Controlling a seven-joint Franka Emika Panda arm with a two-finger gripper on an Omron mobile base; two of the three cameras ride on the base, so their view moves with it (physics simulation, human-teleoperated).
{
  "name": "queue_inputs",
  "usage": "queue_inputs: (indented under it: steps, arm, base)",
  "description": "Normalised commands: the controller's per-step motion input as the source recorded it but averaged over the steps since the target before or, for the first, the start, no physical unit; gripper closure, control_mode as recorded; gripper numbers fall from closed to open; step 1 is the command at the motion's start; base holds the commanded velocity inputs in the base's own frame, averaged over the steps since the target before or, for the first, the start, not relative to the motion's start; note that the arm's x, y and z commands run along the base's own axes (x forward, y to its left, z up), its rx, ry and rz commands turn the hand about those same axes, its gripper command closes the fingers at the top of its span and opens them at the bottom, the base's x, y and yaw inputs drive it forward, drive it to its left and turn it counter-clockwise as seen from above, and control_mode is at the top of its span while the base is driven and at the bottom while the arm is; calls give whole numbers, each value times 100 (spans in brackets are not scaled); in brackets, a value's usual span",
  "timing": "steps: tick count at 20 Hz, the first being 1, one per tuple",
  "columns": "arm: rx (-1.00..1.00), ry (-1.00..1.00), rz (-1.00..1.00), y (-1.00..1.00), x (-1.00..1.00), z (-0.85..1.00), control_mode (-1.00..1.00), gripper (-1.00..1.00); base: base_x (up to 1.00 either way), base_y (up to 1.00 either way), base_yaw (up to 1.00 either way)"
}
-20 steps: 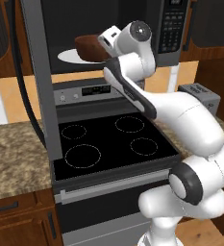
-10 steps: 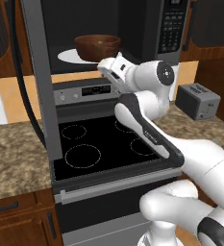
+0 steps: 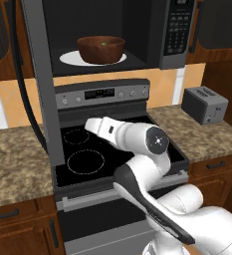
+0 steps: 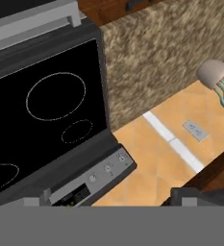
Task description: Pick the broccoli from the sink and place it in the bowl. Then pick the bowl and place it in the microwave. Then close the microwave door and press the start button.
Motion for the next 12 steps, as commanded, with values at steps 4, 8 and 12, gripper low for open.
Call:
queue_inputs:
  steps: [4,8,12]
  arm:
    - [-19,-2,0,50,-67,-37,-100,-100]
    - [-19,-7,-4,51,-65,-18,-100,-100]
    - [-11,-5,-6,64,-49,0,-100,-100]
  base:
    - [0,0,0]
    - [0,0,0]
    - [0,0,0]
